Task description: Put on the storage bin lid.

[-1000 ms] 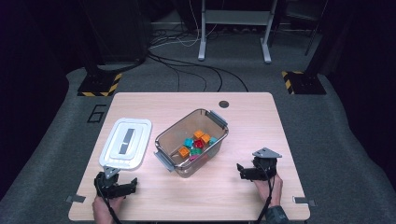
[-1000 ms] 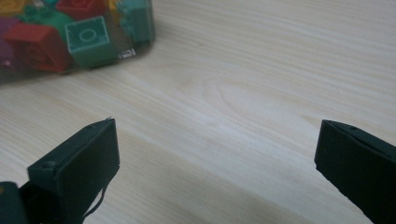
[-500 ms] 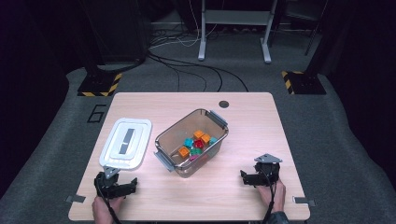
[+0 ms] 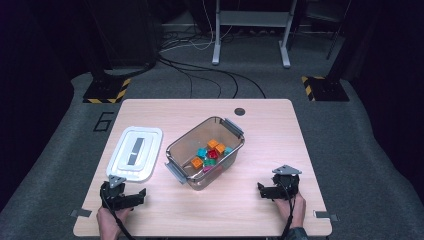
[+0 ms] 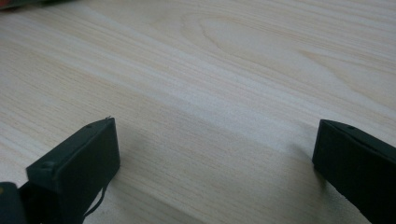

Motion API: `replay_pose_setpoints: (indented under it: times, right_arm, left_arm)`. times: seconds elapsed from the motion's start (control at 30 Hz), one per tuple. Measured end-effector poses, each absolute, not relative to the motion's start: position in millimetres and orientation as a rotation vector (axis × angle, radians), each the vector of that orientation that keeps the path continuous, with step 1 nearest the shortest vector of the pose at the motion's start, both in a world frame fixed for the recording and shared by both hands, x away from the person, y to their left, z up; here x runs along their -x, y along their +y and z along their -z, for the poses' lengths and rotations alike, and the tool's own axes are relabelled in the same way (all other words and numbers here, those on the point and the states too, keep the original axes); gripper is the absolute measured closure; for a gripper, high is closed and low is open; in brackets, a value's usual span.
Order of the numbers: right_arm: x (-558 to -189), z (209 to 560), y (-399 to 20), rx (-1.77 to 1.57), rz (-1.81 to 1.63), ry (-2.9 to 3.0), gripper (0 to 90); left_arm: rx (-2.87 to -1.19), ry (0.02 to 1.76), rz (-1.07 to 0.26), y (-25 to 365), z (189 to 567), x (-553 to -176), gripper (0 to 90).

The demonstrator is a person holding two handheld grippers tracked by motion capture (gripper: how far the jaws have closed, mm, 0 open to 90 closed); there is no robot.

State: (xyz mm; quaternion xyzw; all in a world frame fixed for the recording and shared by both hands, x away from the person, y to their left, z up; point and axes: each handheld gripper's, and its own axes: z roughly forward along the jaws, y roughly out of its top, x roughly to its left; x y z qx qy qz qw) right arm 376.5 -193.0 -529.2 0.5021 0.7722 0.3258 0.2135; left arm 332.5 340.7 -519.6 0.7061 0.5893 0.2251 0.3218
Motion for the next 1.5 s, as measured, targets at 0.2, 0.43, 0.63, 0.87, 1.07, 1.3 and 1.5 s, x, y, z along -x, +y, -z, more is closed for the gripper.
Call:
replay_pose_setpoints:
  times: [0.2, 0.43, 0.63, 0.87, 1.07, 1.3, 1.5]
  right_arm:
    - [-377, 529, -193, -1.395, -0.904, 2.142, 0.0]
    - [-377, 529, -193, -1.395, -0.904, 2.14, 0.0]
    - [-377, 529, -193, -1.39, -0.903, 2.143, 0.0]
    - [-377, 529, -193, -1.39, -0.904, 2.144, 0.0]
    - [-377, 529, -193, -1.39, -0.904, 2.143, 0.0]
    - [-377, 529, -193, -1.389, -0.904, 2.143, 0.0]
    - [-377, 529, -193, -1.386, -0.906, 2.143, 0.0]
  left_arm:
    - [-1.851, 1.51, -0.586, 349, 507, -345, 0.1]
    - [-1.832, 1.499, -0.593, 355, 499, -364, 1.3]
    - [-1.822, 1.502, -0.585, 359, 493, -381, 1.2]
    - [-1.828, 1.509, -0.593, 364, 487, -403, 1.3]
    - [-1.83, 1.536, -0.589, 365, 487, -421, 0.6]
    - [-1.847, 1.562, -0.583, 362, 491, -442, 0.6]
    - [-1.872, 1.588, -0.58, 363, 492, -460, 3.7]
